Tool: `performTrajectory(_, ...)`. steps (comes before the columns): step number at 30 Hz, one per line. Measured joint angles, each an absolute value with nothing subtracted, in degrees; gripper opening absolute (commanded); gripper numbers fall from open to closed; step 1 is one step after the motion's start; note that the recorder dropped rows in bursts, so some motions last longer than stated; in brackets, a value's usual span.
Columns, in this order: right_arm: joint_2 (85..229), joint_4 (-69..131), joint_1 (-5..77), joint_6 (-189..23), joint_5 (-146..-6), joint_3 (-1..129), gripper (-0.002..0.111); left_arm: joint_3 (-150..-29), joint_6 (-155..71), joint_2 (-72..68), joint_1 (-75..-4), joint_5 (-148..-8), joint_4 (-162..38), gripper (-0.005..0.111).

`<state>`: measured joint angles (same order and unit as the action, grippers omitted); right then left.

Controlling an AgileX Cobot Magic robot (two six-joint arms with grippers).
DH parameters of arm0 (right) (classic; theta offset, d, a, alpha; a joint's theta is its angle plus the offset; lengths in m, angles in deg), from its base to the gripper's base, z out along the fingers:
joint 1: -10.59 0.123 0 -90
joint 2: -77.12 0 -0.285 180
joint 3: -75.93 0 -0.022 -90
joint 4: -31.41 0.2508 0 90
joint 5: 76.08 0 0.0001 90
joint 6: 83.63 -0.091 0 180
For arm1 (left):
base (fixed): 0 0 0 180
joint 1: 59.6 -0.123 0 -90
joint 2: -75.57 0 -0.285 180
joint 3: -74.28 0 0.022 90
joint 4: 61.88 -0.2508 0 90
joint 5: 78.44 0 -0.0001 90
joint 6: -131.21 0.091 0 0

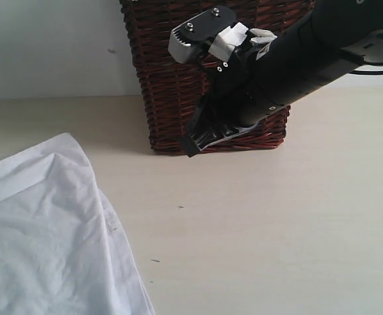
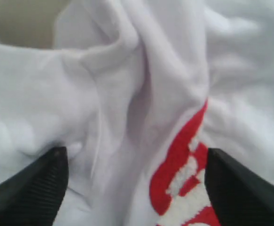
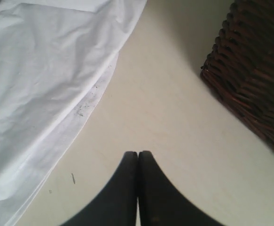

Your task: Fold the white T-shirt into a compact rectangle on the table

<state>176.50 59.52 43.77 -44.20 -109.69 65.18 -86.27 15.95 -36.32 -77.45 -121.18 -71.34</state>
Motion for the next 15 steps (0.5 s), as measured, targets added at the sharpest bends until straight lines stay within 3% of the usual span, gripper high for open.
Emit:
performTrajectory(5,176.5,59.52,43.77,-44.2,-109.69,65.18,0.0,-89.9,15.18,-33.03,-77.45,-119.98,-72.21,0.058)
performTrajectory(15,176.5,59.52,43.77,-44.2,-110.14,65.18,0.0,-93.25,12.47,-31.82,-80.67,-111.5,-71.93,0.061)
